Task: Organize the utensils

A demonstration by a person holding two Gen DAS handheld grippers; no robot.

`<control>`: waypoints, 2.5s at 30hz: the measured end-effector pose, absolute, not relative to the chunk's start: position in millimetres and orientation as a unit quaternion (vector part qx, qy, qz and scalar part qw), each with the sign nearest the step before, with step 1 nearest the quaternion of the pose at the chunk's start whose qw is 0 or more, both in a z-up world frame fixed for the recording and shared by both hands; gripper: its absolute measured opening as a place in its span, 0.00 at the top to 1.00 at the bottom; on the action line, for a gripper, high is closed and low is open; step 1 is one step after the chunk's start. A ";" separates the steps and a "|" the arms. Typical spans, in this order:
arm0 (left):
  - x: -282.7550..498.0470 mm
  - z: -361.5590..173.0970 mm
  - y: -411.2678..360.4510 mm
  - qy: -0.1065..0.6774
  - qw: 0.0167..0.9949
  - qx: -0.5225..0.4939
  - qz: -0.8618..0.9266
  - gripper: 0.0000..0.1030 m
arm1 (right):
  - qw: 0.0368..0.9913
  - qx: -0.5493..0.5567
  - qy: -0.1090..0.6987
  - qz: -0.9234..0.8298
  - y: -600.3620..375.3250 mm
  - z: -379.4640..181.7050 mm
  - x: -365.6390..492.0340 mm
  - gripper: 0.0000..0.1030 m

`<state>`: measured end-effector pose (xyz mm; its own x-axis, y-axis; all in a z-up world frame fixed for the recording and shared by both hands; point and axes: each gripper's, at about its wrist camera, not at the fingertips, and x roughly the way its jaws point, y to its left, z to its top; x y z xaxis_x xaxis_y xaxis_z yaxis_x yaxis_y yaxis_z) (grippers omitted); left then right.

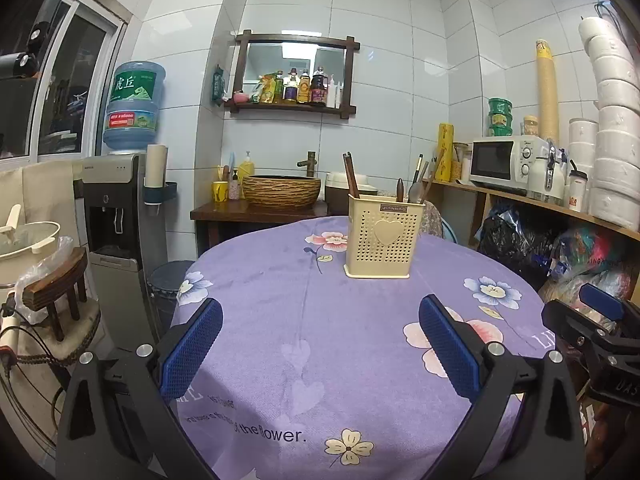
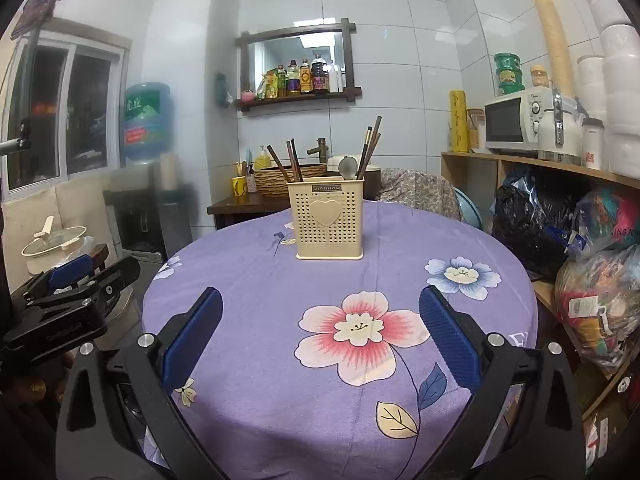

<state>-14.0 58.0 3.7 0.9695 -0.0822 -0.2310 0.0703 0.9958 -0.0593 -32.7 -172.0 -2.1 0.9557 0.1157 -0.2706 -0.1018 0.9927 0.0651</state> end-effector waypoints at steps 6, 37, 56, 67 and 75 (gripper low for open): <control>-14.6 3.4 56.6 0.118 0.992 -0.023 -0.041 0.05 | 0.988 0.029 0.142 0.058 -173.4 -1.7 -31.8 0.06; -21.7 9.8 61.6 0.110 0.993 -0.016 -0.038 0.05 | 0.988 0.023 0.141 0.055 -172.3 -0.2 -34.1 0.06; -20.7 10.4 63.3 0.111 0.993 -0.013 -0.039 0.05 | 0.988 0.024 0.145 0.054 -174.1 -2.4 -31.4 0.06; -17.9 9.2 65.2 0.115 0.992 -0.013 -0.048 0.05 | 0.987 0.024 0.147 0.054 -173.1 -3.0 -31.8 0.06; -18.3 7.0 62.3 0.116 0.992 -0.004 -0.051 0.05 | 0.987 0.024 0.148 0.054 -172.8 -3.3 -31.8 0.06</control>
